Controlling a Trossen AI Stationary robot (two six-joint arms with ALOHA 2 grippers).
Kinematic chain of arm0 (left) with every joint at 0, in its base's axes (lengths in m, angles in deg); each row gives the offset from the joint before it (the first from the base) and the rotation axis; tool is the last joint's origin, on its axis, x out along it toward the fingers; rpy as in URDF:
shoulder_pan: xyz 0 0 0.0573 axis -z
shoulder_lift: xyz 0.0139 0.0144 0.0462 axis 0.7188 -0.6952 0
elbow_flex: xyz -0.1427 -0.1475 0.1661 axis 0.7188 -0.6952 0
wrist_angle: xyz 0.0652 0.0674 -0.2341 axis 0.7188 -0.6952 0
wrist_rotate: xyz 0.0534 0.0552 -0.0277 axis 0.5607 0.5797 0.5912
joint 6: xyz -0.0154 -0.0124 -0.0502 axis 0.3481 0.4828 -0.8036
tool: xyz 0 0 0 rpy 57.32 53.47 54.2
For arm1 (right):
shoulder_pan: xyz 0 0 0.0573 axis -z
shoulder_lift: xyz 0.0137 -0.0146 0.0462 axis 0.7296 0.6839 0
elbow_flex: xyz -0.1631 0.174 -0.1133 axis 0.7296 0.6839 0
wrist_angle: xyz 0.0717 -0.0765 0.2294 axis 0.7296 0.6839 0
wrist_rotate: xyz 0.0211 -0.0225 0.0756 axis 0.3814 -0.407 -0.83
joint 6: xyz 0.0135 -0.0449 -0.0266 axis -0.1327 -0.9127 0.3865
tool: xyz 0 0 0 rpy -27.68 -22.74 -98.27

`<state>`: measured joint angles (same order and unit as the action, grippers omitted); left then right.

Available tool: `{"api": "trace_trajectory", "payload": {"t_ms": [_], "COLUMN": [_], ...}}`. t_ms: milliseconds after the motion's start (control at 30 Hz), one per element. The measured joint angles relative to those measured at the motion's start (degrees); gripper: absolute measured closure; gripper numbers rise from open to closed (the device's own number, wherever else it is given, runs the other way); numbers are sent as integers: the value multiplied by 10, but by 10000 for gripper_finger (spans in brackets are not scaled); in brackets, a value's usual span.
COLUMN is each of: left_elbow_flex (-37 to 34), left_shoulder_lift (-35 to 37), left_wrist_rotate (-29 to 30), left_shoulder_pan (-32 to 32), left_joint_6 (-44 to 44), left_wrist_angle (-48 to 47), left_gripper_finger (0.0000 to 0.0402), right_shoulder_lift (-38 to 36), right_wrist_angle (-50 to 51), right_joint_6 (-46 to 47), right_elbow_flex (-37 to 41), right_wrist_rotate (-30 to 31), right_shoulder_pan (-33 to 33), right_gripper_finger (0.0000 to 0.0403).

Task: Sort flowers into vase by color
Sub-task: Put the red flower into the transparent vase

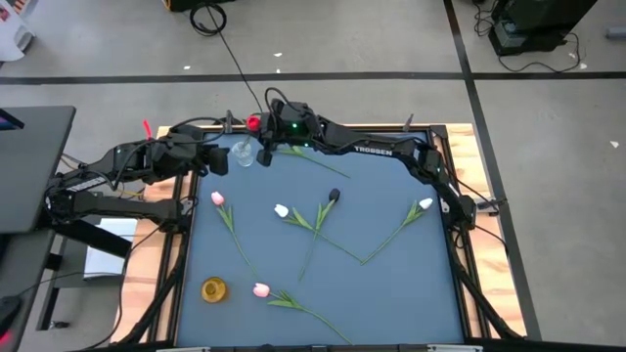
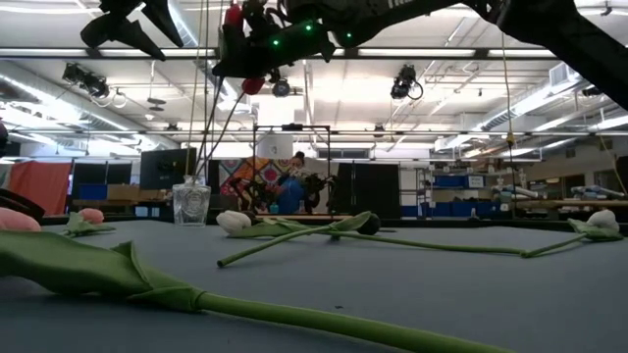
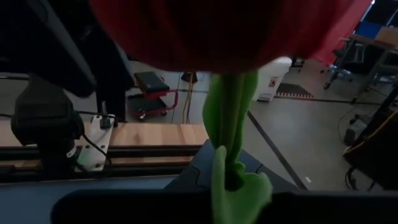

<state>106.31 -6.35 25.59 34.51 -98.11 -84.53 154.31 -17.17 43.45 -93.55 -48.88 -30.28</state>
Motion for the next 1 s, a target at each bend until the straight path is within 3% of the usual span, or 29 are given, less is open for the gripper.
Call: {"api": "trace_trajectory", "payload": {"t_ms": [267, 433, 667, 833, 1000], "left_elbow_flex": [0, 0, 0, 0, 0], "left_shoulder_lift": [0, 0, 0, 0, 0], "left_wrist_rotate": [7, 9, 20, 20, 18], "left_shoulder_pan": [0, 0, 0, 0, 0], "left_joint_6": [-11, -14, -15, -14, -12], "left_wrist_angle": [0, 0, 0, 0, -6], "left_gripper_finger": [196, 196, 196, 196, 196], "right_shoulder_lift": [2, 3, 3, -3, -56], "right_wrist_angle": [-9, 0, 9, 31, 27], "right_joint_6": [37, 77, 86, 68, 41], "right_elbow_flex": [0, 0, 0, 0, 0], "right_wrist_rotate": [32, 30, 77, 77, 74], "right_shoulder_pan": [5, 17, 21, 17, 9], "right_gripper_finger": [341, 286, 212, 193, 180]}}
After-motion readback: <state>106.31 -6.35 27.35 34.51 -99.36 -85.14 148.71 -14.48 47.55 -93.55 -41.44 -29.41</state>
